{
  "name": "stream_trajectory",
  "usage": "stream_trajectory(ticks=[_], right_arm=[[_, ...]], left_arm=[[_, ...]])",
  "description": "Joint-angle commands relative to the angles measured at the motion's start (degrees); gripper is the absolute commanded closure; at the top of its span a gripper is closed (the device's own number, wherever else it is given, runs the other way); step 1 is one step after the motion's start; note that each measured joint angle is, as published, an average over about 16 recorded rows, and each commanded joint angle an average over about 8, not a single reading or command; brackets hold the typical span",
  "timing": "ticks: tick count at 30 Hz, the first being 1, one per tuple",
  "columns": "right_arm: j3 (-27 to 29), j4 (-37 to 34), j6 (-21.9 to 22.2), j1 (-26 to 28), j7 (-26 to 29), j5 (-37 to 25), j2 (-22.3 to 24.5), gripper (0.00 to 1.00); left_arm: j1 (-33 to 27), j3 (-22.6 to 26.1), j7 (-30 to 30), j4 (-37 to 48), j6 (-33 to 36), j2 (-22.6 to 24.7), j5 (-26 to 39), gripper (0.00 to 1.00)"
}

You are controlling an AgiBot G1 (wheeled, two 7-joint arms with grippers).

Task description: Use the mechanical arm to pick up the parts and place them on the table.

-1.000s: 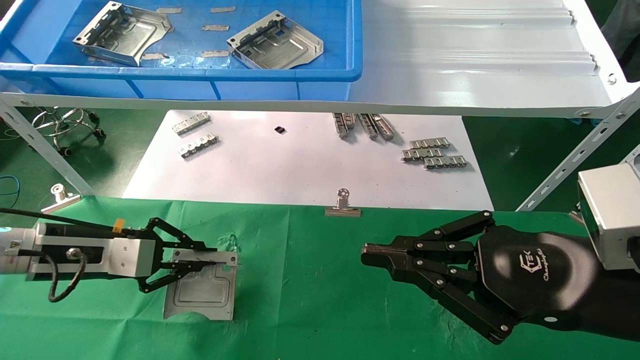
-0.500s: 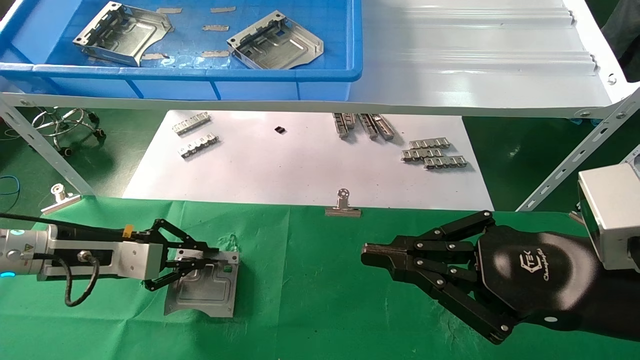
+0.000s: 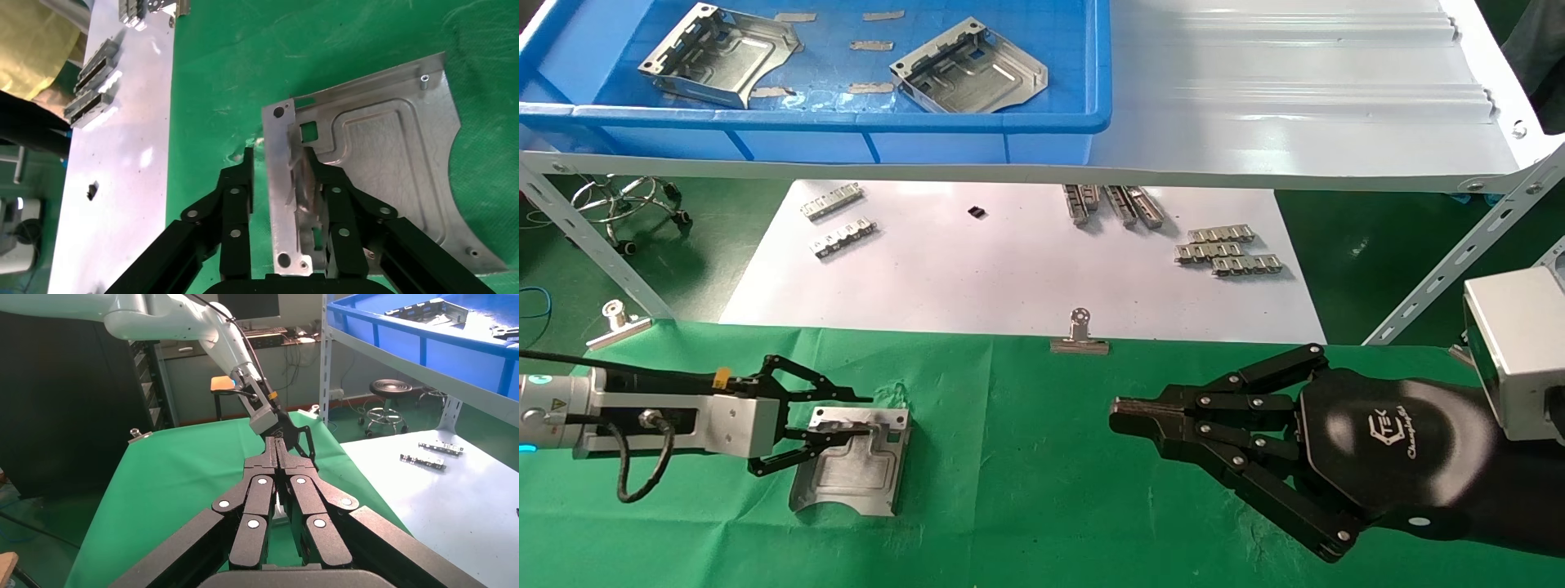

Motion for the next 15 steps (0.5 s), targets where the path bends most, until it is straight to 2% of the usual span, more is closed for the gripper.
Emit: stream_trajectory(ticks=[1,5,7,10,13,15], right_arm=[[0.0,0.0,0.0,0.0,0.0,0.0,0.0,1.0],[0.0,0.0,0.0,0.0,0.0,0.0,0.0,1.0],[0.0,0.0,0.0,0.0,0.0,0.0,0.0,0.94],[0.0,0.0,0.0,0.0,0.0,0.0,0.0,0.58],[0.0,0.0,0.0,0.0,0.0,0.0,0.0,0.2],[0.0,0.0,0.0,0.0,0.0,0.0,0.0,0.01]], left_arm=[[-0.2,0.1,0.6,0.3,-0.1,0.0,0.2,0.0],[-0.8,-0.8,-2.8,1.5,3.5,-0.4,-1.6,0.0],[-0.6,-1.4,-5.8,1.4,5.3,-0.8,-3.1,0.0],[0.6,-2.2,-11.7,-1.1,7.0,-1.8,-6.5,0.0],[3.3,-2.3,-18.5,-7.2,7.3,-3.9,-11.3,0.0],[5.1,-2.2,-22.6,-11.7,7.4,-5.6,-14.3,0.0]])
